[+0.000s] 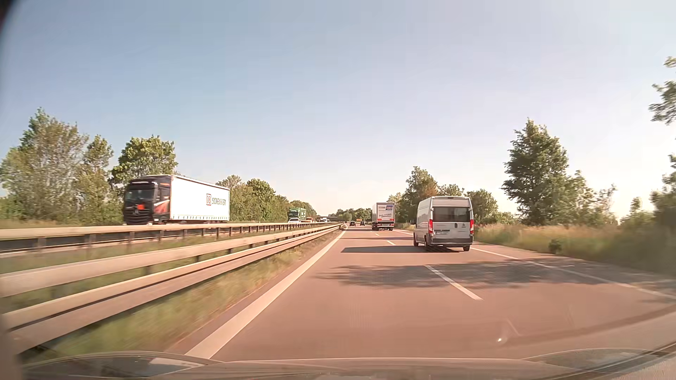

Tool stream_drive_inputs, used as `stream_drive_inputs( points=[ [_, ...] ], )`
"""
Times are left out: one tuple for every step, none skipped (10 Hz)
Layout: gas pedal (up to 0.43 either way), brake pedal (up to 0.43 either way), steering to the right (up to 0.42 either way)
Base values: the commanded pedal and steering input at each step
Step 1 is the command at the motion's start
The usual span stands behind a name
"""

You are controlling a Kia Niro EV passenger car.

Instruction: Follow the waypoints while adhering to traffic rules and regulations

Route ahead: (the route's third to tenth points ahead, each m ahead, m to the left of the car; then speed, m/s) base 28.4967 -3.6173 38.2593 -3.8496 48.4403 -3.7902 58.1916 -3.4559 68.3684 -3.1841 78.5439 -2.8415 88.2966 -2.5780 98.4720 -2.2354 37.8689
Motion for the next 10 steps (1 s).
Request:
stream_drive_inputs(
  points=[
    [0.409,0.012,-0.002],
    [0.409,0.012,-0.003],
    [0.409,0.012,-0.003],
    [0.409,0.012,-0.003],
    [0.409,0.012,-0.004],
    [0.409,0.012,-0.003],
    [0.409,0.012,-0.003],
    [0.409,0.012,-0.003],
    [0.409,0.012,-0.003],
    [0.409,0.012,-0.002]
  ],
)
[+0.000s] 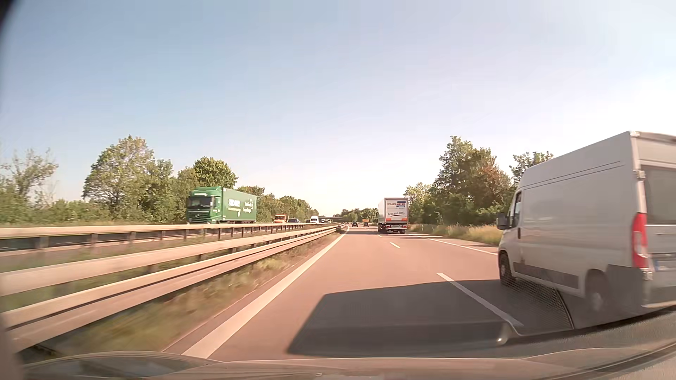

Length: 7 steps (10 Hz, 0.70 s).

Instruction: Follow the waypoints while adhering to traffic rules and regulations

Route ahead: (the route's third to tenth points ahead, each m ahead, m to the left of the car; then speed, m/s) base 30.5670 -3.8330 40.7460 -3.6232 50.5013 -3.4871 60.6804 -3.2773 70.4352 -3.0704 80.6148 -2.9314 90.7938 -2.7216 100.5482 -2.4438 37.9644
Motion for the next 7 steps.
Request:
stream_drive_inputs(
  points=[
    [0.409,0.012,-0.002],
    [0.409,0.012,-0.001],
    [0.409,0.012,-0.001],
    [0.409,0.012,-0.001],
    [0.409,0.012,-0.001],
    [0.409,0.012,-0.001],
    [0.409,0.012,-0.001]
  ],
)
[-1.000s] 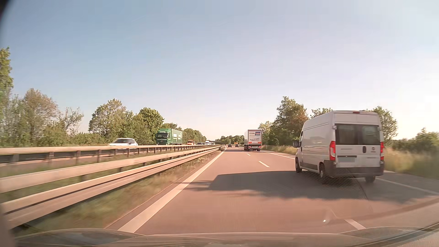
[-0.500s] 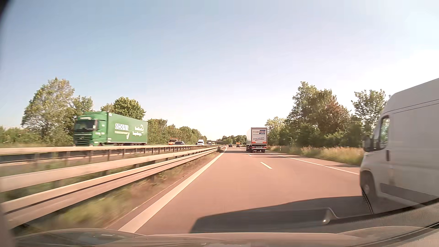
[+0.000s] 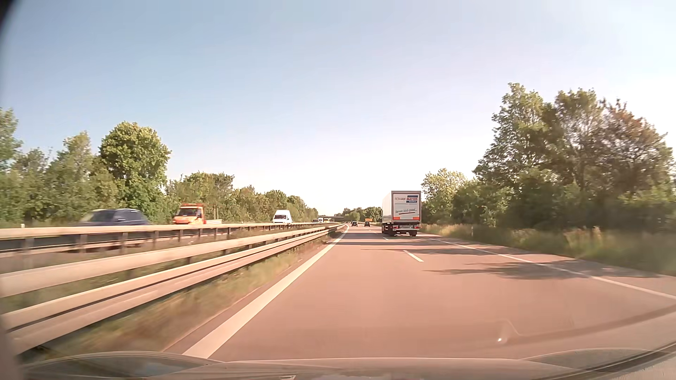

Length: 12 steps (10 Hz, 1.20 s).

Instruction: Follow the waypoints while adhering to traffic rules and regulations

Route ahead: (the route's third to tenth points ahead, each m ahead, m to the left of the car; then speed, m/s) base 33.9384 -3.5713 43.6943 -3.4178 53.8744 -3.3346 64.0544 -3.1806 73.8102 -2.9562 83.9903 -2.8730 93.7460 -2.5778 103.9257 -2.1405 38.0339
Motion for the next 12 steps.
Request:
stream_drive_inputs(
  points=[
    [0.409,0.012,-0.001],
    [0.409,0.012,-0.002],
    [0.409,0.012,-0.002],
    [0.409,0.006,-0.001],
    [0.409,0.012,-0.002],
    [0.409,0.012,-0.002],
    [0.409,0.012,-0.002],
    [0.409,0.012,-0.002],
    [0.409,0.012,-0.002],
    [0.409,0.012,-0.002],
    [0.409,0.012,-0.002],
    [0.409,0.012,-0.002]
  ],
)
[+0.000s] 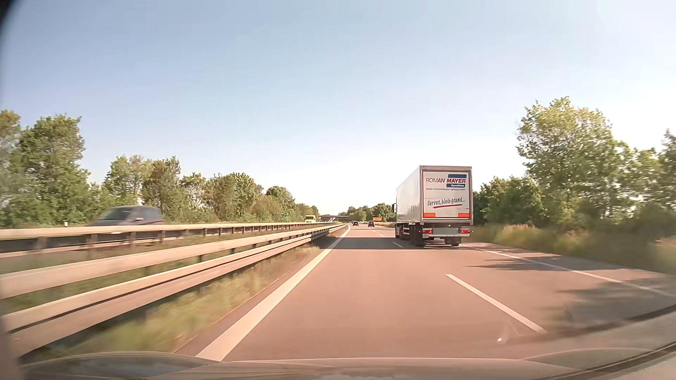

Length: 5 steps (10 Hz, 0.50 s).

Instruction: Follow the waypoints while adhering to traffic rules and regulations

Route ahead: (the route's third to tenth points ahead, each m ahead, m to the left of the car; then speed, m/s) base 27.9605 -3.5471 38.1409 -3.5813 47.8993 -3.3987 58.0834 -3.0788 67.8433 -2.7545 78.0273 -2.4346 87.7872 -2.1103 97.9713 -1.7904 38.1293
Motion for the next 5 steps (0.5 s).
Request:
stream_drive_inputs(
  points=[
    [0.409,0.012,-0.002],
    [0.409,0.012,-0.002],
    [0.409,0.012,-0.001],
    [0.409,0.012,-0.001],
    [0.409,0.012,-0.001]
  ],
)
